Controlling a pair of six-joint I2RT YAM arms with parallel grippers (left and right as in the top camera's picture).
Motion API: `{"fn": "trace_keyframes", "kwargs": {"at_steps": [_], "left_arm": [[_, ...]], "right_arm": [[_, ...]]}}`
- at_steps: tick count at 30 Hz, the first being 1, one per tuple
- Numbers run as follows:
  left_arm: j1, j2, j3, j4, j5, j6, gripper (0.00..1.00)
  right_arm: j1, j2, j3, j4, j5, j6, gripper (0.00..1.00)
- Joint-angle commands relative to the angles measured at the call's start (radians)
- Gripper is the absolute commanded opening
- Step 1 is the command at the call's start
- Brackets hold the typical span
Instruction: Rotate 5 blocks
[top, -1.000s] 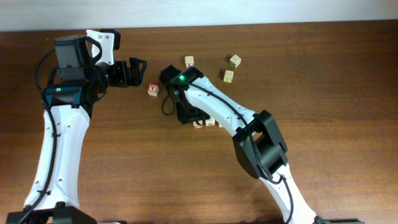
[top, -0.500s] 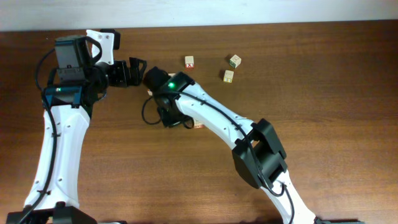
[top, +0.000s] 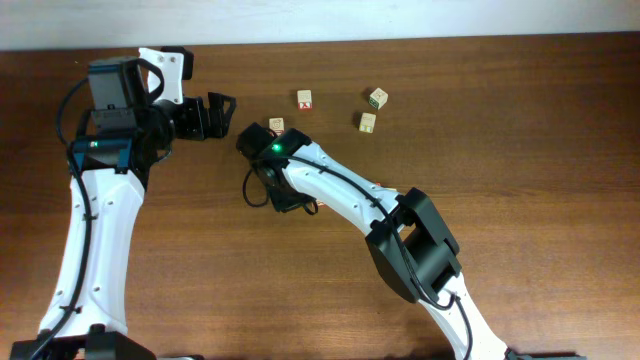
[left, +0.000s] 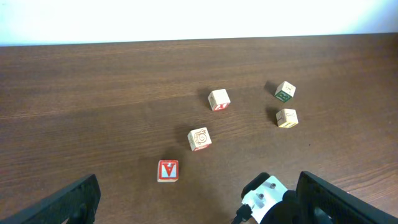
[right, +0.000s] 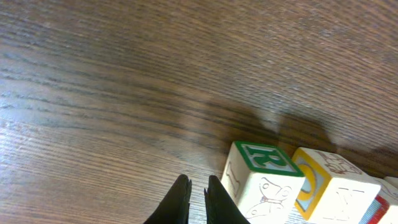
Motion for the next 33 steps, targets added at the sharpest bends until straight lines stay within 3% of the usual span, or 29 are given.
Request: {"fn": "trace_keyframes", "kwargs": {"at_steps": [1, 19, 24, 29, 33], "left_arm": [[-0.002, 0.004, 0.019, 0.002, 0.008, 0.016, 0.99], [-0.002, 0.004, 0.019, 0.002, 0.008, 0.016, 0.99], [-0.002, 0.004, 0.019, 0.002, 0.008, 0.016, 0.99], [-0.002, 0.004, 0.019, 0.002, 0.008, 0.016, 0.99], [-0.002, 0.004, 0.019, 0.002, 0.008, 0.016, 0.99]], "right_arm": [[-0.024, 0.012, -0.006, -0.002, 0.042, 0.020, 0.11], [-0.115, 0.006, -0.006, -0.067, 0.020, 0.003, 0.13], [-0.127, -0.188, 0.056, -0.112, -0.008, -0.010, 0.22], [-0.291, -0.409, 0.053, -0.286, -0.007, -0.011, 0.22], [-0.468, -0.410, -0.082, -0.303, -0.016, -0.011, 0.22]]}}
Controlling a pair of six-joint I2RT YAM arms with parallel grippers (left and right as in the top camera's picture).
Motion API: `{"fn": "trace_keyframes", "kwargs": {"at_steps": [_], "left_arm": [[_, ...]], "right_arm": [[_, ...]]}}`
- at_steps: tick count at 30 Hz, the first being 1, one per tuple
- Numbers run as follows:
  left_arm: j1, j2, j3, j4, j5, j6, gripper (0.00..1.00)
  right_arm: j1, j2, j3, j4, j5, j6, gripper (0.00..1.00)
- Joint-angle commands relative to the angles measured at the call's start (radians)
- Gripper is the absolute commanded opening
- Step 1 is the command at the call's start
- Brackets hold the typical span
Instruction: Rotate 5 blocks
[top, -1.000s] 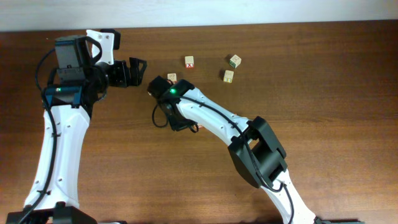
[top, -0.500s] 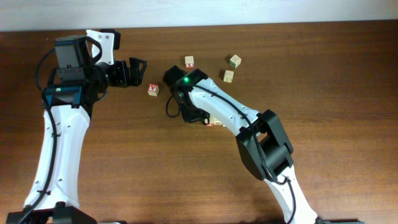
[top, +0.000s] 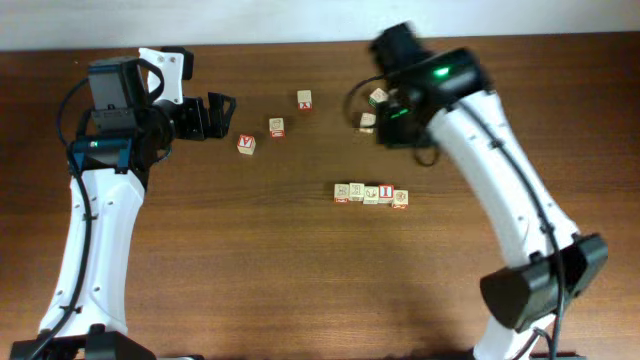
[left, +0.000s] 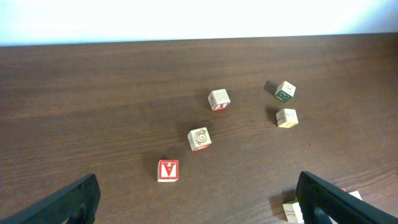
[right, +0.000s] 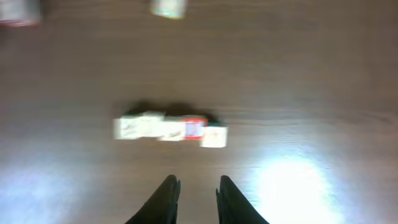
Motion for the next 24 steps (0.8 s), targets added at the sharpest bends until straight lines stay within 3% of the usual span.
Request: {"fn": "trace_keyframes", "kwargs": {"at_steps": [1, 4, 10, 15, 24], "left_arm": [[-0.002, 0.004, 0.019, 0.002, 0.008, 0.016, 0.99], [-0.002, 0.004, 0.019, 0.002, 0.008, 0.016, 0.99], [-0.002, 0.004, 0.019, 0.002, 0.008, 0.016, 0.99], [-0.002, 0.004, 0.019, 0.002, 0.008, 0.016, 0.99], [-0.003, 0.004, 0.019, -0.006, 0.008, 0.016, 0.99]], "right_arm": [[-0.109, 0.042, -0.193, 0.049, -0.027, 0.003, 0.22], [-0.166, 0.042, -0.408, 0.219, -0.171, -0.072, 0.21], [-0.166, 0.042, -0.658, 0.473, -0.179, -0.072, 0.21], [-0.164, 0.042, -0.747, 0.569, -0.180, -0.072, 0.21], [-0.084, 0.042, -0.750, 0.691, -0.325, -0.093, 0.22]]}}
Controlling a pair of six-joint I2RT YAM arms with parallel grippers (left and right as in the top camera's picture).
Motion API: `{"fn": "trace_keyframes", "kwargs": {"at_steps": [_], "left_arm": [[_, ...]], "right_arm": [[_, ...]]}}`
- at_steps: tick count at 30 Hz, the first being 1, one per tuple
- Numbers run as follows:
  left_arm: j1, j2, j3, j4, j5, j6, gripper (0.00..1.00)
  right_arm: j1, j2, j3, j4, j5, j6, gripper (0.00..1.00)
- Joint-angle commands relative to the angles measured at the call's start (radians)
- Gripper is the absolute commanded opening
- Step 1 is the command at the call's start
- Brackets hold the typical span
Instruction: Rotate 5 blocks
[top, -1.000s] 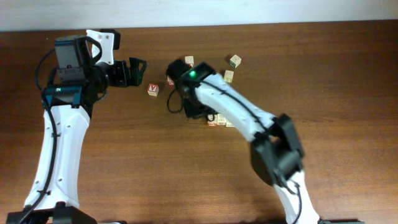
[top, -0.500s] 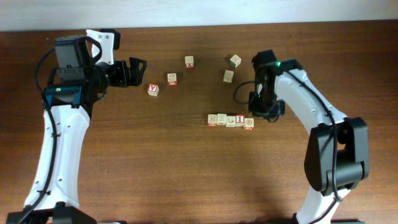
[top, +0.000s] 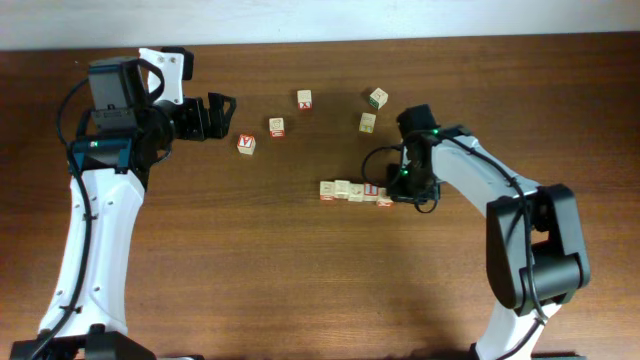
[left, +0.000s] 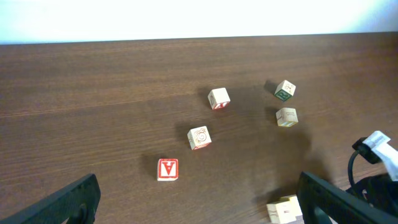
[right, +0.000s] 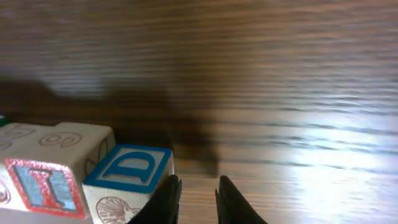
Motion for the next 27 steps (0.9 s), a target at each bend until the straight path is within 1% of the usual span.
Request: {"fn": "trace_keyframes", "kwargs": {"at_steps": [1, 7, 9, 12, 14, 16, 18, 27], "left_arm": [[-0.003, 0.003, 0.019, -0.001, 0.008, 0.016, 0.99], [-0.003, 0.003, 0.019, -0.001, 0.008, 0.016, 0.99], [-0.003, 0.003, 0.019, -0.001, 0.008, 0.016, 0.99], [-0.003, 0.003, 0.019, -0.001, 0.008, 0.016, 0.99], [-0.003, 0.003, 0.019, -0.001, 0.008, 0.016, 0.99], [-0.003, 0.003, 0.019, -0.001, 0.008, 0.016, 0.99], [-0.003, 0.003, 0.019, -0.001, 0.008, 0.016, 0.99], [-0.003, 0.003, 0.019, -0.001, 0.008, 0.016, 0.99]], "right_arm": [[0.061, -0.008, -0.004, 0.043, -0.039, -0.010, 0.22], [0.077, -0.010, 0.019, 0.031, -0.023, -0.014, 0.22], [0.079, -0.029, 0.063, -0.052, -0.027, -0.012, 0.22], [0.102, -0.034, 0.079, -0.153, -0.030, 0.018, 0.22], [0.119, -0.034, 0.079, -0.175, -0.030, 0.017, 0.22], [0.158, -0.026, 0.075, -0.158, -0.018, 0.026, 0.23], [0.180, -0.020, 0.066, -0.142, 0.051, 0.119, 0.22], [0.183, -0.016, 0.059, -0.053, 0.073, 0.126, 0.22]]}}
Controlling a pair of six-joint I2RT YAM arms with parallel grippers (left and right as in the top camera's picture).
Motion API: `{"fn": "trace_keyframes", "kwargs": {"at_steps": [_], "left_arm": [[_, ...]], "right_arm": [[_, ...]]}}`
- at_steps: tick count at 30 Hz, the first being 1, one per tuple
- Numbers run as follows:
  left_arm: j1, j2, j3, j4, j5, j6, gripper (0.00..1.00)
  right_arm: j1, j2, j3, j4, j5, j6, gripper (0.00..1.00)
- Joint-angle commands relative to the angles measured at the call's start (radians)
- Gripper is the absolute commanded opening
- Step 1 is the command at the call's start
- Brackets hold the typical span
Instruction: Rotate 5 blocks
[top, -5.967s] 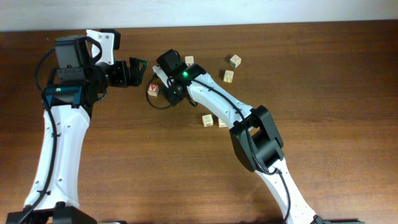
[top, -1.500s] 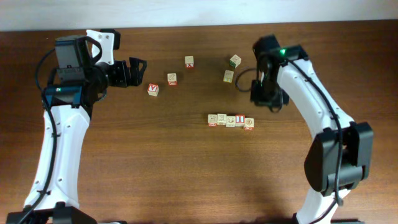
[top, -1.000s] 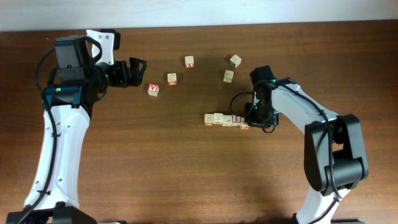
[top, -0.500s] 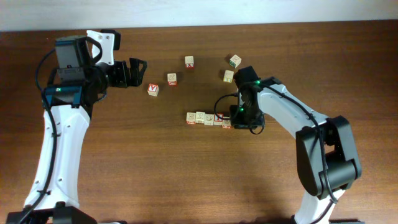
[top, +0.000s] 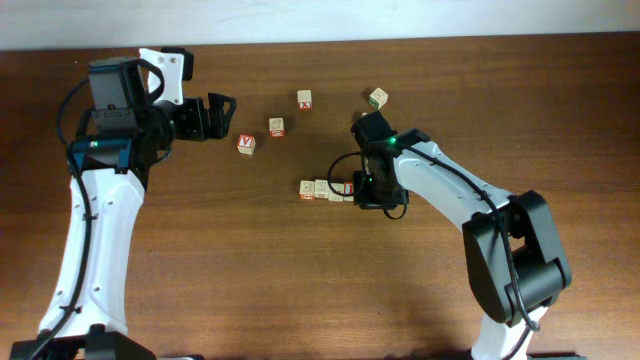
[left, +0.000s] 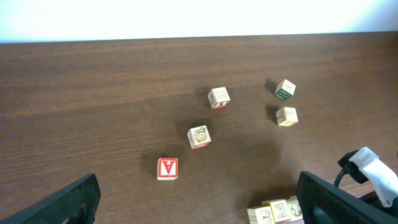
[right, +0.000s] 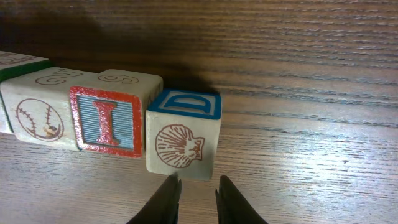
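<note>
A row of several letter blocks (top: 323, 189) lies mid-table. Its right end is the blue D block with a shell face (right: 183, 134), next to the red I block (right: 107, 121) and a baseball block (right: 38, 112). My right gripper (right: 194, 190) is low at that end. Its fingertips stand slightly apart against the D block's near face, with nothing between them. My left gripper (left: 199, 208) hangs wide open and empty at the back left. The row's left end (left: 273, 211) shows by its right finger.
Loose blocks lie behind the row: a red A block (left: 167, 168), a spiral block (left: 199, 137), a pale block with red (left: 218, 98), a green-faced block (left: 285, 90) and a plain pale block (left: 286, 116). My right arm (top: 450, 195) reaches in from the right.
The row of blocks now lies further left on the table, and my right gripper has moved left with it, still at the D block's end. The left arm has not moved.
My right gripper was low at the row's left end, by the green R block, its arm across the table. Then it was high over the back right with the row in the open. Then it stood at the D end, and the row has since shifted left twice.
</note>
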Motion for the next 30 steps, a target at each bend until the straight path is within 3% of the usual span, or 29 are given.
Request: {"fn": "trace_keyframes", "kwargs": {"at_steps": [1, 7, 12, 15, 30], "left_arm": [[-0.003, 0.003, 0.019, 0.003, 0.008, 0.016, 0.99], [-0.003, 0.003, 0.019, 0.003, 0.008, 0.016, 0.99], [-0.003, 0.003, 0.019, 0.003, 0.008, 0.016, 0.99], [-0.003, 0.003, 0.019, 0.003, 0.008, 0.016, 0.99], [-0.003, 0.003, 0.019, 0.002, 0.008, 0.016, 0.99]], "right_arm": [[0.000, -0.009, -0.005, 0.019, 0.021, 0.013, 0.22], [0.000, -0.011, -0.003, 0.019, 0.016, -0.003, 0.17], [0.006, -0.023, 0.133, -0.121, -0.006, -0.056, 0.18], [0.053, -0.023, 0.192, -0.146, -0.010, -0.058, 0.24], [0.206, 0.103, 0.188, -0.084, 0.074, 0.137, 0.19]]}}
